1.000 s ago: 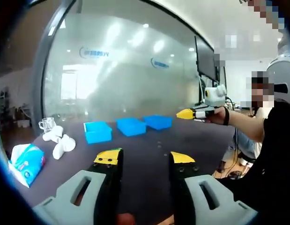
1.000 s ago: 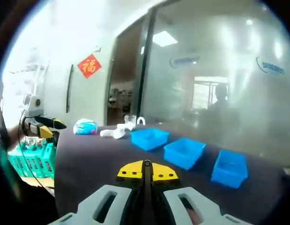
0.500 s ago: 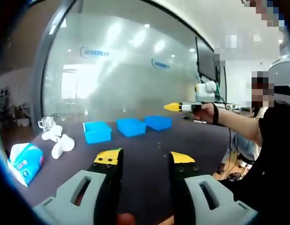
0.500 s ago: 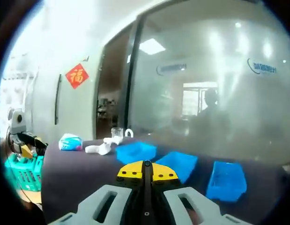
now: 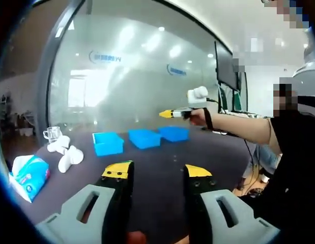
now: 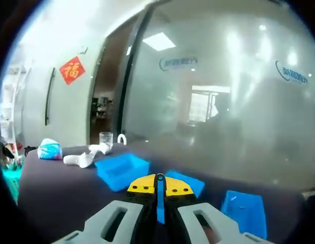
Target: Sort the screws, nuts, and washers into the corresponding bins
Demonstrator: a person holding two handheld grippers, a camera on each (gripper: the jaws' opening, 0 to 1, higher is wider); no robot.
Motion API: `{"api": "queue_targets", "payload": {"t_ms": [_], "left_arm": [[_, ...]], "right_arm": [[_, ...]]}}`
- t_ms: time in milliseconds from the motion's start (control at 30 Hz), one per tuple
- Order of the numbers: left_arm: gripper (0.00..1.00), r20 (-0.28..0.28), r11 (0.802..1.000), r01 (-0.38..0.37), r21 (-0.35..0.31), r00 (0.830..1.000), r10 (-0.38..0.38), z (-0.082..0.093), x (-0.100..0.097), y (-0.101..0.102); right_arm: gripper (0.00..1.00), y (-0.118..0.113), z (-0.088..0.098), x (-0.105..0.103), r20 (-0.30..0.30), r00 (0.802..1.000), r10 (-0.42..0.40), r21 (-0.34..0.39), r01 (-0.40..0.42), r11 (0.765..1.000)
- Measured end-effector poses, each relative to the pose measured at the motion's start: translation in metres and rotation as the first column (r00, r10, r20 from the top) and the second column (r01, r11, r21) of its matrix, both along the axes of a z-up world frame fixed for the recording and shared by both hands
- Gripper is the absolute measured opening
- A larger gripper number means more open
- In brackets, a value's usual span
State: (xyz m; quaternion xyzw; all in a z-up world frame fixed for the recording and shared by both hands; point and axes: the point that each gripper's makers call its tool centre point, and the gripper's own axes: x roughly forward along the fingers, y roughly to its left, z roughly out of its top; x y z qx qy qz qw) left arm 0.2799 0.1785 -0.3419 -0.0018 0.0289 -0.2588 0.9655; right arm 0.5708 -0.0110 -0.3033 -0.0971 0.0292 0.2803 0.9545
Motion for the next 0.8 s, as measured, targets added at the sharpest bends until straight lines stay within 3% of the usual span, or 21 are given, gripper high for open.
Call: {"api": "queue_targets", "payload": {"t_ms": [200,367,800], "left_arm": [[0.38,-0.006,1.000,-0.002,-0.002,1.000,0.002,-0.001,0.000,0.001],[0.38,-0.012,1.000,-0.007,-0.006,1.000,0.007,-0.002,-0.001,0.003],[0.38,-0.018,1.000,-0.024,-0.012,1.000,0.024,-0.002,-0.001,0.009]], "right_arm": [[0.02,0.004,-0.002,0.043,-0.056,0.997,-0.056,0.021,0.057,0.998],[0.02,0.007,-0.007,0.064,-0.073,0.995,-0.072,0.014,0.074,0.997],[0.02,0.014,-0.013,0.080,-0.086,0.994,-0.066,0.021,0.068,0.997]]}}
